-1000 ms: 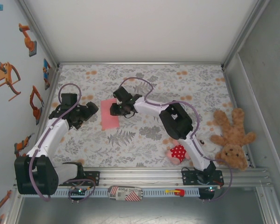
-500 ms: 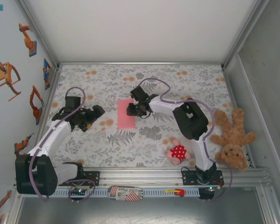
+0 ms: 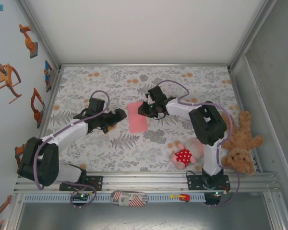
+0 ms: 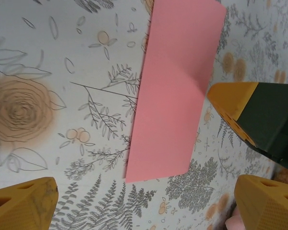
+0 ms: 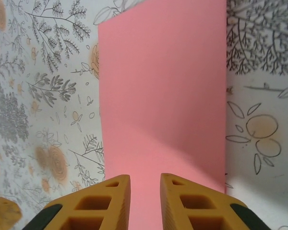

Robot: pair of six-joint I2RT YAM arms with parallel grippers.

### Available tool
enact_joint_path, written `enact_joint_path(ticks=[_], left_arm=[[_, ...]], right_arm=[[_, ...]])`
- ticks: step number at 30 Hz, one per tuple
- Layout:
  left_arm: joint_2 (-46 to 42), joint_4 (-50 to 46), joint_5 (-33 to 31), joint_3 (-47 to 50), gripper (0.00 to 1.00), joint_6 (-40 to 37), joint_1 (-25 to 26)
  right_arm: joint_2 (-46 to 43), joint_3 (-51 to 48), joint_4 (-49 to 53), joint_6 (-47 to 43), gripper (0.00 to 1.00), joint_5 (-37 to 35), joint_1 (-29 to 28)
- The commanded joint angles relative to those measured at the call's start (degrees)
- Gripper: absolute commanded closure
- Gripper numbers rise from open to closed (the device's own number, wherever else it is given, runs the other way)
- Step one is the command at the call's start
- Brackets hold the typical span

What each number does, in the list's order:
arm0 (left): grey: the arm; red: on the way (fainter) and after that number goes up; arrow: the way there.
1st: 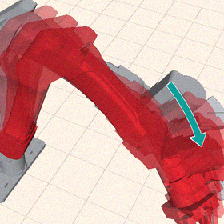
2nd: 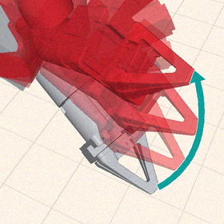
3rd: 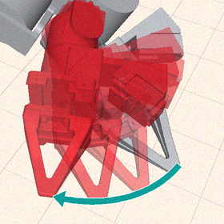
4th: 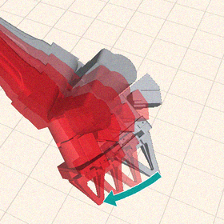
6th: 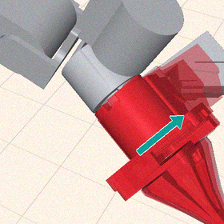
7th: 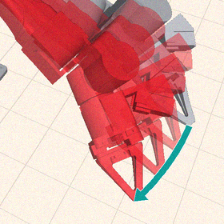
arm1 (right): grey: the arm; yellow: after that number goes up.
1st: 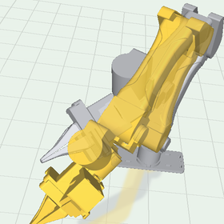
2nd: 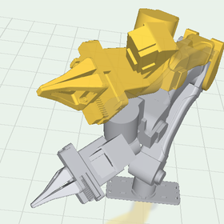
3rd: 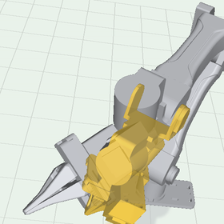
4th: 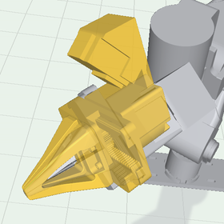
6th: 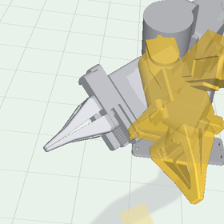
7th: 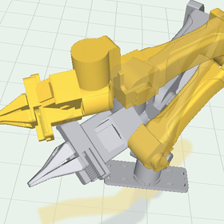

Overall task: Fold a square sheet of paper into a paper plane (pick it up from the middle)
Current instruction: Move the paper to the center of the table, then third fold the triangle at the center of the table.

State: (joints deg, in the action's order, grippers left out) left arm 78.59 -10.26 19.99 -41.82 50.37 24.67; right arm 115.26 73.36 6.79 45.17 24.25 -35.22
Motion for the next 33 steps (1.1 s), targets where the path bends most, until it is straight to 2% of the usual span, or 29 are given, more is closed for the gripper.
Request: enact_joint_path(ticks=[1,7,15,21,25,33], left_arm=[[2.56,2.71,-2.15,-0.6,0.07,3.14,2.39],[8.37,3.98,-0.03,-2.83,0.14,5.45,4.83],[11.26,3.41,0.44,-3.97,0.43,5.93,5.56],[14.14,5.11,2.1,-4.65,0.57,6.32,5.57],[16.21,5.9,3.45,-5.63,0.62,6.35,5.49],[19.16,7.03,5.93,-6.51,0.62,5.86,5.5]], right_arm=[[-0.43,-1.05,-2.52,3.26,0.77,1.74,0.12],[1.67,-2.42,-3.45,4.5,0.78,1.92,0.42],[3.52,-4.34,-3.14,3.63,0.8,1.01,1.52],[4.13,-5.2,-3.1,2.91,0.8,0.78,1.69],[4.29,-5.46,-3.45,2.91,0.8,0.86,1.81],[4.45,-5.88,-3.67,2.91,0.8,0.97,1.74]])
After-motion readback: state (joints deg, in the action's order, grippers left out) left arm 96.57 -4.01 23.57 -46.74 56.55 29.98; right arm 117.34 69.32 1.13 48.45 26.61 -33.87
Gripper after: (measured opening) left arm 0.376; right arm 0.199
